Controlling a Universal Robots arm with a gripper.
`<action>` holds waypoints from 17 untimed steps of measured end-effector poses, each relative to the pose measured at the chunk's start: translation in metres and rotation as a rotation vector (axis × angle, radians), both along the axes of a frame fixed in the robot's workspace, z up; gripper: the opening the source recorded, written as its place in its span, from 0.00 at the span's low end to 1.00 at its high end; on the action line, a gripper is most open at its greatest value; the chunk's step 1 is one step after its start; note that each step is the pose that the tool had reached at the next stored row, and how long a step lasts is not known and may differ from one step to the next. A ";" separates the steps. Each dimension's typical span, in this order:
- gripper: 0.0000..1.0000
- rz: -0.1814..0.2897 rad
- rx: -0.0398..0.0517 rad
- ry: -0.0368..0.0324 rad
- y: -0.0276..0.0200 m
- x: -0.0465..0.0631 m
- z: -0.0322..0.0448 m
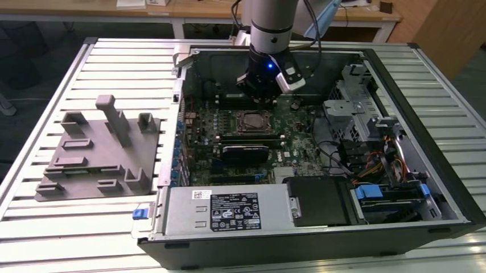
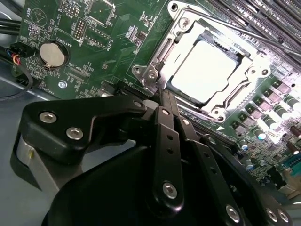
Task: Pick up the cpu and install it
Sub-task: 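Install the second cpu locking lever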
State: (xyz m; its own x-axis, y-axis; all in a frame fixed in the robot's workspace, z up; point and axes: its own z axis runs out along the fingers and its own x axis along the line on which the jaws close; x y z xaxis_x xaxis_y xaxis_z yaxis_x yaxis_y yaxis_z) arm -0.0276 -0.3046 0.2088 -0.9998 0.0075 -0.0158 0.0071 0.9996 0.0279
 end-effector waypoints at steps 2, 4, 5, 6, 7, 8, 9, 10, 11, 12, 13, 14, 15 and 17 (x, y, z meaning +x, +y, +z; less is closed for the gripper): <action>0.11 0.000 -0.0001 0.0001 -0.0006 0.000 0.0000; 0.11 0.000 0.0000 0.0000 -0.0015 0.000 0.0000; 0.11 0.000 -0.0001 0.0000 -0.0022 0.000 0.0000; 0.11 0.000 -0.0001 0.0001 -0.0030 0.000 0.0000; 0.11 0.000 -0.0001 0.0000 -0.0039 0.000 0.0000; 0.11 0.000 0.0000 0.0000 -0.0049 0.000 0.0000; 0.11 0.000 0.0000 0.0000 -0.0057 0.000 0.0000; 0.11 0.000 0.0000 0.0000 -0.0065 0.000 0.0000; 0.11 0.000 0.0000 0.0000 -0.0074 0.000 0.0000; 0.11 0.000 0.0001 0.0000 -0.0085 0.000 0.0000; 0.11 0.000 0.0000 0.0000 -0.0091 0.000 0.0000; 0.11 0.000 0.0000 0.0001 -0.0096 0.000 0.0000; 0.11 0.000 0.0001 -0.0001 -0.0100 0.000 0.0001; 0.11 0.000 -0.0002 0.0001 -0.0101 0.000 0.0037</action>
